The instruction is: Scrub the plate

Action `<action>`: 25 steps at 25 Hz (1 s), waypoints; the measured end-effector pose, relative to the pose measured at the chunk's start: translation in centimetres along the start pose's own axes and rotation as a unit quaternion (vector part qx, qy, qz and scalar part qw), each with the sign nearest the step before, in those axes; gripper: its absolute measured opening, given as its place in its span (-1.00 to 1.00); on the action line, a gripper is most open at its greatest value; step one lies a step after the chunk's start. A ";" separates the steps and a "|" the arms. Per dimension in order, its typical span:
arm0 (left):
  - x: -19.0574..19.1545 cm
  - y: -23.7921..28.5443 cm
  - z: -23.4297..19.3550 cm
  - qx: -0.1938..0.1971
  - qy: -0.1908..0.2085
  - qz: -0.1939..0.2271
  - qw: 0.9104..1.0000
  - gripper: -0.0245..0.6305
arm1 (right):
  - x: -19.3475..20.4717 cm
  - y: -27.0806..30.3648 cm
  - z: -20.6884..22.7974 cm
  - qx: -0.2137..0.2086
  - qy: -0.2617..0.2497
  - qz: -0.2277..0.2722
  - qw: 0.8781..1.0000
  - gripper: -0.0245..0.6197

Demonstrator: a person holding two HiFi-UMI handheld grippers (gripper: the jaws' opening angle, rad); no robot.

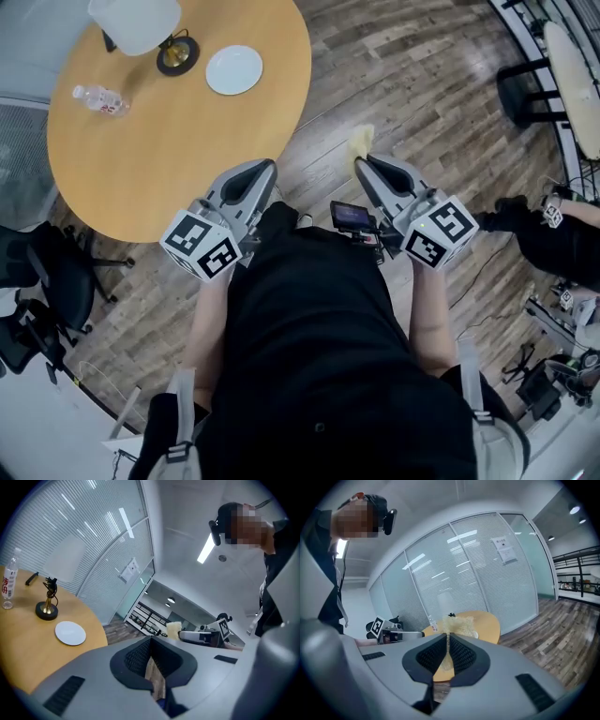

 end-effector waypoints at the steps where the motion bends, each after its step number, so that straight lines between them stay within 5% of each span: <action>1: -0.5 0.1 -0.8 0.000 -0.001 0.002 1.000 -0.89 | -0.7 0.9 0.1 -0.002 -0.005 0.000 1.000 -0.84; 7: -2.7 0.0 -4.4 -0.025 0.018 0.008 0.999 -0.89 | -2.4 5.9 0.3 -0.027 -0.018 -0.016 0.999 -0.84; 16: -2.5 -0.7 -9.5 -0.103 -0.020 -0.006 0.994 -0.89 | -3.3 11.9 1.6 -0.083 -0.016 -0.050 0.995 -0.84; 25: -5.4 2.1 -13.1 -0.194 -0.060 0.043 0.978 -0.89 | -7.5 18.4 6.5 -0.171 -0.043 -0.102 0.979 -0.84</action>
Point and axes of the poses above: the fingertips, and each gripper's own axes: y forward along the fingers, z to its right, x out of its underside, the point moved 2 cm from there along -y, backward along the fingers, and after that the axes turned 4 degrees about -x, right-handed, at the moved point
